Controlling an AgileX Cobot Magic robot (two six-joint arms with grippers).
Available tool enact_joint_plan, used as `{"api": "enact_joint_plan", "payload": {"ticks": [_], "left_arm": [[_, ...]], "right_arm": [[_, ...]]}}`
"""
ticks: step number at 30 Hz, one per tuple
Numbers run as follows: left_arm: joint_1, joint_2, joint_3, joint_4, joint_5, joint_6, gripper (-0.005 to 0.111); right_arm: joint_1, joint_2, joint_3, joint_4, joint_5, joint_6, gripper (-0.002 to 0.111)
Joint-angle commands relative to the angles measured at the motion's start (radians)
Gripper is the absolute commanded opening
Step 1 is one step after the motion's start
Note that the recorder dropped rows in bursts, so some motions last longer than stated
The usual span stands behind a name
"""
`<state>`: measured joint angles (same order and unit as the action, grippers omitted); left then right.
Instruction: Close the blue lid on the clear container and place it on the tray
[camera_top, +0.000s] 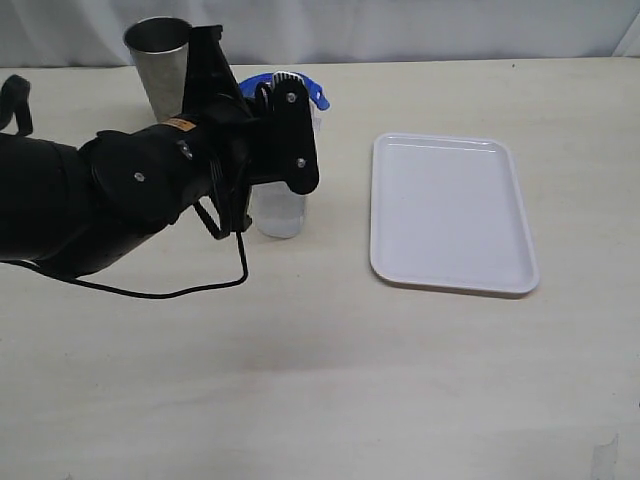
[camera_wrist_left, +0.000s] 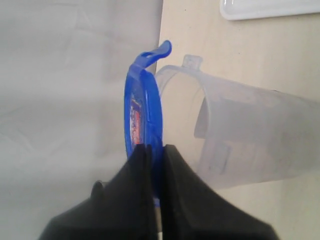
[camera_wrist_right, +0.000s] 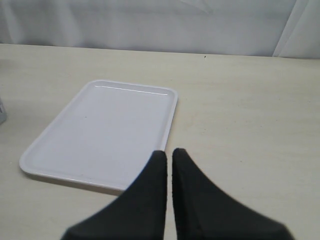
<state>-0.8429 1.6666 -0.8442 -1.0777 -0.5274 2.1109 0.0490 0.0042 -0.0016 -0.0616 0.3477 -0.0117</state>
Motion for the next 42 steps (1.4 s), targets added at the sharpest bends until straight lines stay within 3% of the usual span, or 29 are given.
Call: {"api": "enact_joint_plan", "payload": {"ticks": [1,11,25,42], "left_arm": [[-0.042,-0.009,0.004,-0.01,-0.059,0.032,0.0],[-0.042,-0.009,0.004,-0.052,-0.077,0.032,0.0],[-0.041,-0.009,0.004,-0.133,-0.001,0.032,0.0],[-0.041,-0.009,0.004,-0.129,-0.072,0.032,0.0]], "right_arm": [[-0.003,-0.004,0.002,0.001,-0.001,0.004,0.004],[-0.003,-0.004,0.002,0.001,-0.001,0.004,0.004],[-0.003,-0.004,0.002,0.001,-0.001,0.004,0.004],[-0.003,-0.004,0.002,0.001,-0.001,0.004,0.004]]}}
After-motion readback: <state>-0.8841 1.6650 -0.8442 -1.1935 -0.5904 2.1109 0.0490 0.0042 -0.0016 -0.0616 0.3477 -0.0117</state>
